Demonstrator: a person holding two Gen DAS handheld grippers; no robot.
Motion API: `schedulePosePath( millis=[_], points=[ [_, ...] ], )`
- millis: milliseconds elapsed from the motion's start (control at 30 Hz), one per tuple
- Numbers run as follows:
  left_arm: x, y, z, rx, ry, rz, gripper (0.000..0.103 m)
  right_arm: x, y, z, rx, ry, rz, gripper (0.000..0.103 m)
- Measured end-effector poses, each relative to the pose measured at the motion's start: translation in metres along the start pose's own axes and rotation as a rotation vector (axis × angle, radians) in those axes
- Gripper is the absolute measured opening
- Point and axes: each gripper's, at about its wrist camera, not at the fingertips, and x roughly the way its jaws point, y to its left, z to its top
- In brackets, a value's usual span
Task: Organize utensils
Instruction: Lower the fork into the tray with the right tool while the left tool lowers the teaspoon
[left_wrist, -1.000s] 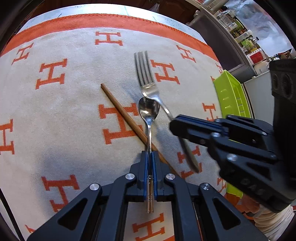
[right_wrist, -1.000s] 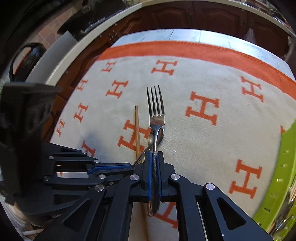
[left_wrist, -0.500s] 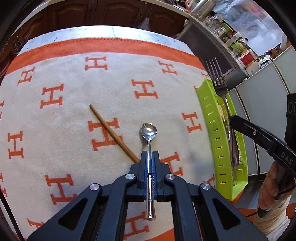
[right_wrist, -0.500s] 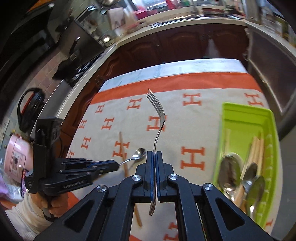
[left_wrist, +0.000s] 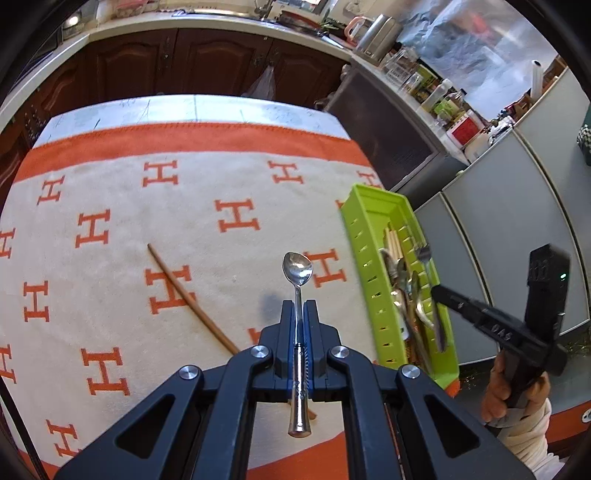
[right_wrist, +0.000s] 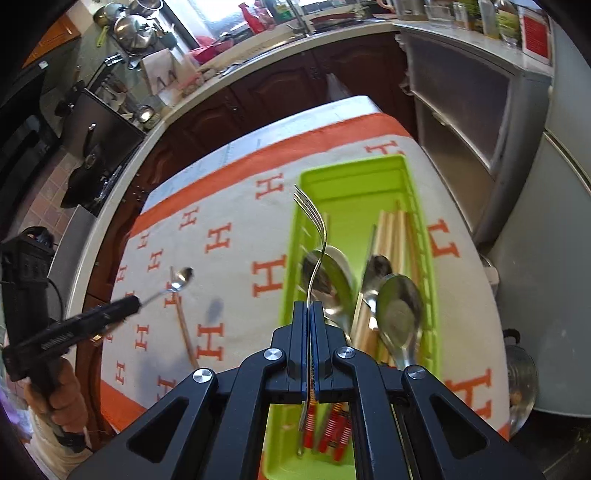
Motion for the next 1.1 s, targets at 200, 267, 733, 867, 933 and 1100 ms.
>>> schedulePosePath(
  millis=[200, 267, 733, 867, 933, 1100],
  points=[
    [-0.010, -0.039, 0.006, 0.049, -0.052, -0.011, 0.000, -0.006, -0.024, -0.017, 0.015, 0.027, -0.024, 0.002],
    [-0.011, -0.053, 0.008, 0.061, -0.075, -0.014, 0.000, -0.007, -0.030, -0.022, 0.027, 0.039, -0.013, 0.002],
    [0.021, -0.100, 0.004, 0.239, 0.056, -0.002, 0.025, -0.029, -0.019, -0.042, 0.048, -0.008, 0.064, 0.004],
    [0.036, -0.090, -0.018, 0.335, 0.119, 0.070, 0.057, -0.035, -0.011, -0.044, 0.036, -0.015, 0.103, 0.004],
    [0.046, -0.085, -0.030, 0.389, 0.162, 0.121, 0.057, -0.035, -0.007, -0.045, 0.033, -0.012, 0.120, 0.004],
    [0.069, -0.074, -0.050, 0.466, 0.262, 0.149, 0.042, -0.033, 0.002, -0.050, 0.020, 0.003, 0.146, 0.004]
  ],
)
